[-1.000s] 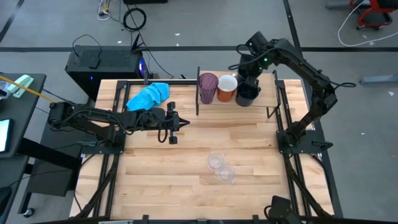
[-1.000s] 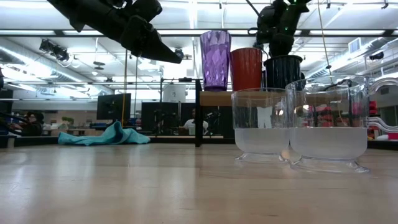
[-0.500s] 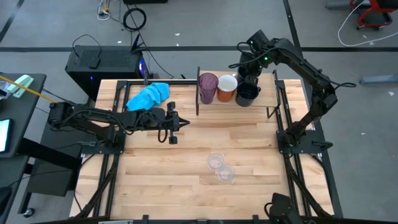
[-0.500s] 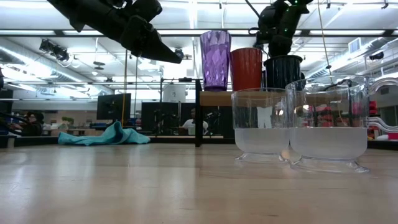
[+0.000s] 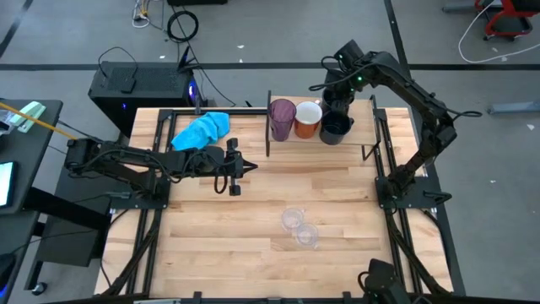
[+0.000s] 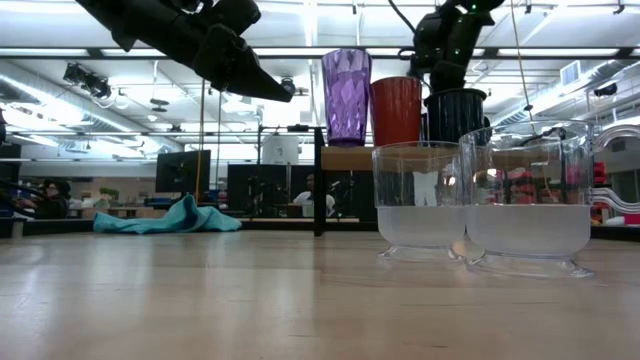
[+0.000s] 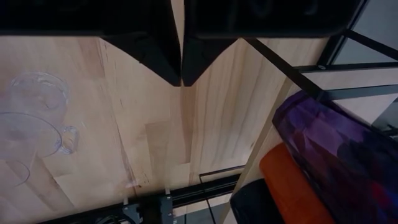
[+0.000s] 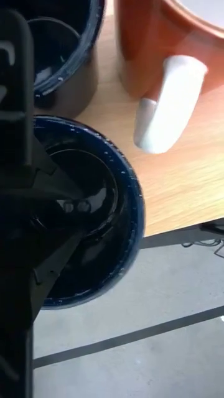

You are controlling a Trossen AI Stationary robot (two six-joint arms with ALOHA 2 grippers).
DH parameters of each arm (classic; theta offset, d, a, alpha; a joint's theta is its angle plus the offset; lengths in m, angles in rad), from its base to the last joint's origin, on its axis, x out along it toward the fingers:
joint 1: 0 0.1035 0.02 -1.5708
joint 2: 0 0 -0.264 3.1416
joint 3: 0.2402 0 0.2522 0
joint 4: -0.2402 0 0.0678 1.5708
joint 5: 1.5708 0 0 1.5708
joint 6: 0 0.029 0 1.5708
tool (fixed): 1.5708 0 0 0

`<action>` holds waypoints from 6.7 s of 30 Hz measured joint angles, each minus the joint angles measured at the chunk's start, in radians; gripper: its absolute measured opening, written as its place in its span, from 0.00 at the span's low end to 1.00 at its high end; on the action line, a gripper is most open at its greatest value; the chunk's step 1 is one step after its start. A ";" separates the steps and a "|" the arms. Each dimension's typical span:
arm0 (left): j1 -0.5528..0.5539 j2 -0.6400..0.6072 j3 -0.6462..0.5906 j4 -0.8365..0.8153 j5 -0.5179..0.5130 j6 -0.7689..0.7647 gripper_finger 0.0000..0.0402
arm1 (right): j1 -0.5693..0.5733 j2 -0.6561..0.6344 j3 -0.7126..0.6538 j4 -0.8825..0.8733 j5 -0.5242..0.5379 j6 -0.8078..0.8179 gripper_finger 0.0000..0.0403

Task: Stack small to large cups/mugs on shelf
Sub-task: Adjust the black mugs on the shelf

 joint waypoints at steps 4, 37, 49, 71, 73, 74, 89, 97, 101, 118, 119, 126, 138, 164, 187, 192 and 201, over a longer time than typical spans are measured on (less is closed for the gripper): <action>0.000 0.000 0.000 0.000 0.000 -0.002 0.07 | 0.000 0.002 0.000 0.007 0.007 0.007 0.23; 0.000 0.000 0.000 0.000 0.000 -0.003 0.06 | 0.001 0.002 0.000 0.041 0.106 0.014 0.28; 0.000 0.000 0.000 -0.001 0.000 -0.003 0.04 | 0.001 0.002 0.000 0.061 0.149 0.014 0.27; 0.000 0.000 0.000 -0.001 0.000 0.004 0.05 | 0.023 -0.017 0.000 -0.002 0.121 -0.045 0.27; 0.000 0.000 0.000 -0.001 0.000 0.005 0.06 | 0.023 -0.015 0.000 0.006 0.118 -0.045 0.27; 0.000 0.000 0.000 -0.001 0.000 0.005 0.06 | 0.023 -0.015 0.000 0.015 0.111 -0.045 0.27; 0.000 0.000 0.000 -0.004 0.000 0.004 0.04 | -0.001 -0.006 -0.097 0.066 0.090 -0.035 0.27; 0.000 0.000 0.000 -0.004 0.000 0.004 0.06 | -0.013 -0.007 -0.112 0.100 0.089 -0.035 0.27; 0.000 0.000 0.000 -0.004 0.000 0.004 0.04 | -0.020 -0.007 -0.112 0.108 0.088 -0.034 0.27; 0.000 0.000 0.000 -0.004 0.000 0.004 0.05 | -0.024 -0.007 -0.112 0.149 0.110 -0.016 0.27; 0.000 0.000 0.000 -0.004 0.000 0.004 0.05 | -0.024 -0.007 -0.112 0.149 0.116 -0.016 0.27; 0.000 0.000 0.000 -0.005 0.000 0.004 0.04 | -0.024 -0.007 -0.112 0.157 0.149 -0.016 0.27; 0.000 0.000 0.000 -0.005 0.000 0.004 0.04 | -0.024 -0.007 -0.112 0.172 0.149 -0.017 0.27; 0.000 0.000 0.000 -0.004 0.000 0.003 0.05 | -0.024 -0.007 -0.112 0.168 0.148 -0.012 0.27; 0.000 0.000 0.000 -0.004 0.000 0.004 0.06 | -0.023 -0.074 -0.096 0.126 0.105 0.011 0.27; 0.000 0.000 0.000 -0.004 0.000 0.004 0.06 | -0.021 -0.108 -0.096 0.126 0.103 0.011 0.27; 0.000 0.000 0.000 -0.004 0.000 0.006 0.04 | 0.040 -0.215 -0.096 0.099 -0.067 0.055 0.27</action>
